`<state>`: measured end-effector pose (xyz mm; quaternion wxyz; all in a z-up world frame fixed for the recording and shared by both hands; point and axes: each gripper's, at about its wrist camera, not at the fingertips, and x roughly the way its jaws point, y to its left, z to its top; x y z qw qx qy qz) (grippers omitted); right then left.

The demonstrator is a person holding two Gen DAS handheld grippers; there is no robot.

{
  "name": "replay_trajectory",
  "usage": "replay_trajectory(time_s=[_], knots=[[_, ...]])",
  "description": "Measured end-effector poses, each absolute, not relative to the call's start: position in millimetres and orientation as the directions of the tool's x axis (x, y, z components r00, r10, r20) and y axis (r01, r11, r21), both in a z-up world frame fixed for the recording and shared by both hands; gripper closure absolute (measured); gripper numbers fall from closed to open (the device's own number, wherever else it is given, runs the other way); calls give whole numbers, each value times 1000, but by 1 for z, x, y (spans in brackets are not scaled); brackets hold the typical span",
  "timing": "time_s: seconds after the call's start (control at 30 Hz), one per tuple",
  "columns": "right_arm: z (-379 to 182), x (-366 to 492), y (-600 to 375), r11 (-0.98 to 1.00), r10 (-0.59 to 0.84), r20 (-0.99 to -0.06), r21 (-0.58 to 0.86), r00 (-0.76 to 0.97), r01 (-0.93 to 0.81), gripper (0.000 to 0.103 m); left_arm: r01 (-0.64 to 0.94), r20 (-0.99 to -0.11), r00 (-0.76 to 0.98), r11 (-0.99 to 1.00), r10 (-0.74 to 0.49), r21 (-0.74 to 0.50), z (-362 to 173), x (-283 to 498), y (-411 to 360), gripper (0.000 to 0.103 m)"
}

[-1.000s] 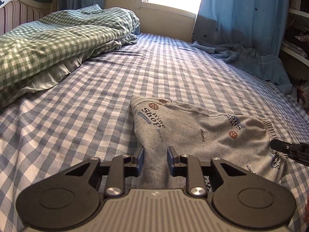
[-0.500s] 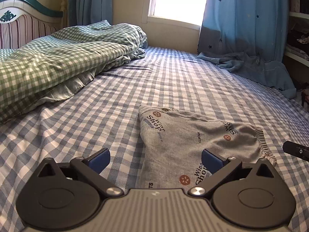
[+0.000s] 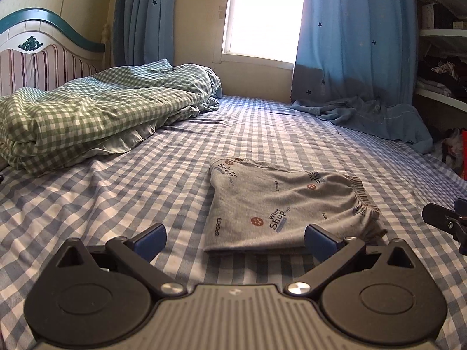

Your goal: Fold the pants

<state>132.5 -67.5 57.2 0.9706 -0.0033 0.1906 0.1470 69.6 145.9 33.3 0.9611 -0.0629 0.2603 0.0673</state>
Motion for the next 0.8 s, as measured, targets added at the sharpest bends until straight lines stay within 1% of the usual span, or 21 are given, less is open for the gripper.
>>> replay_trajectory(time_s=[0.13,0.47,0.67,0.8], knots=[[54,101,-65,962,262,-359,23,896,-273,1,-152,-510,856,985,88,-85,25,46,139,0],[41,43,-53,969,218,-322,-41,921,-244,1,-152,-461,879,988,120,-32,6,0,129,0],[30,32,-55,974,196,-341,-38,919,-222,1,-172,-436,889,984,137,-41,2,-15,133,0],[25,30,-61,979,180,-355,-27,917,-203,1,-168,-438,889,985,133,-41,0,-17,135,0]])
